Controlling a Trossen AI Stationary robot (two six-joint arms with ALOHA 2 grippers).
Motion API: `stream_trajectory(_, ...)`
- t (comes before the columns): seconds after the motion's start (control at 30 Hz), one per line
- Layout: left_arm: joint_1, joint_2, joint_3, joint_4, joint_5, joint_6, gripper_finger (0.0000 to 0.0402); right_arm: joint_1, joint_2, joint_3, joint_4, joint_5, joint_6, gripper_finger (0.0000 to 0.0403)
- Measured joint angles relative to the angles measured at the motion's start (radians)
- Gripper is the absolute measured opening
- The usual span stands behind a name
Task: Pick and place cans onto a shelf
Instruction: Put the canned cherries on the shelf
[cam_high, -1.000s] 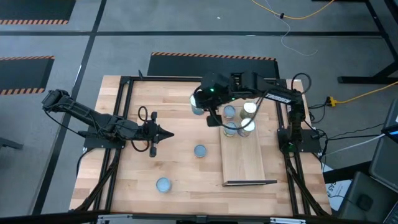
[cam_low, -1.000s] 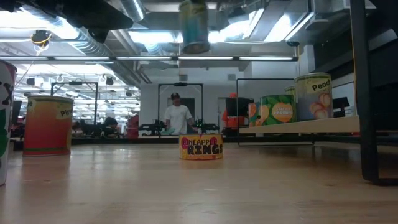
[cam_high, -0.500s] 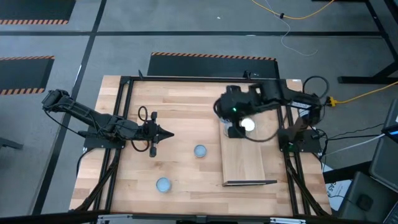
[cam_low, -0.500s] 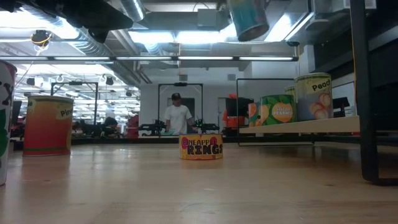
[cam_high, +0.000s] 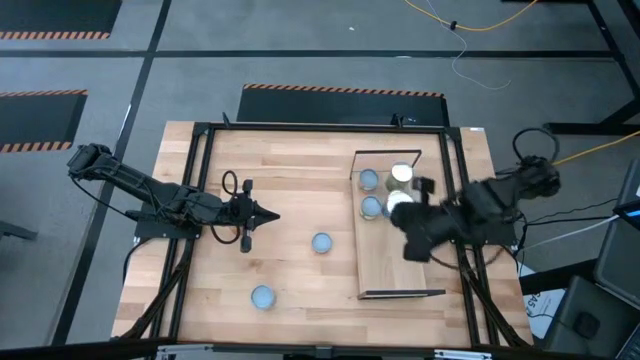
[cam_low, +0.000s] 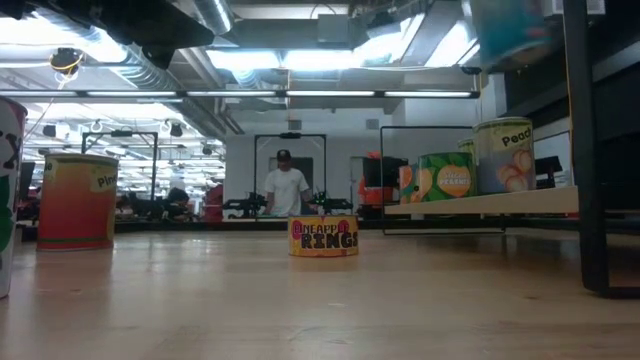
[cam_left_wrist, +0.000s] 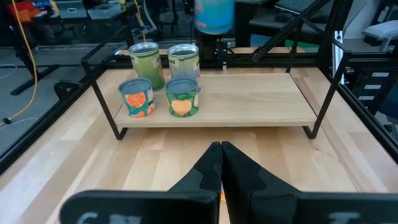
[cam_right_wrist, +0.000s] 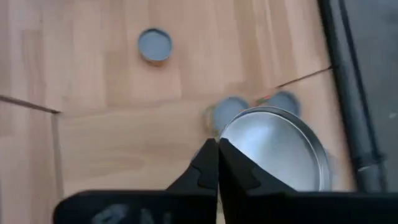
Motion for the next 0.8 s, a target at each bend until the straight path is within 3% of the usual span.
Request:
stream_trajectory(0.17,0.0,0.0,0.0,0.0,0.002,-0.003,0.0001,0.153,-0.137,-0.228,0.141,0.067,0.215,0.0)
stream_trajectory(0.33,0.0,0.0,0.0,0.0,0.002,-0.005,0.0001,0.249,-0.192,-0.395,0.206,0.133,0.359,0.0006)
stream_trajectory(0.8,0.0,0.0,0.0,0.001,0.002,-0.007,0.0001,0.277,-0.191,-0.661,0.395,0.18,0.388,0.0009)
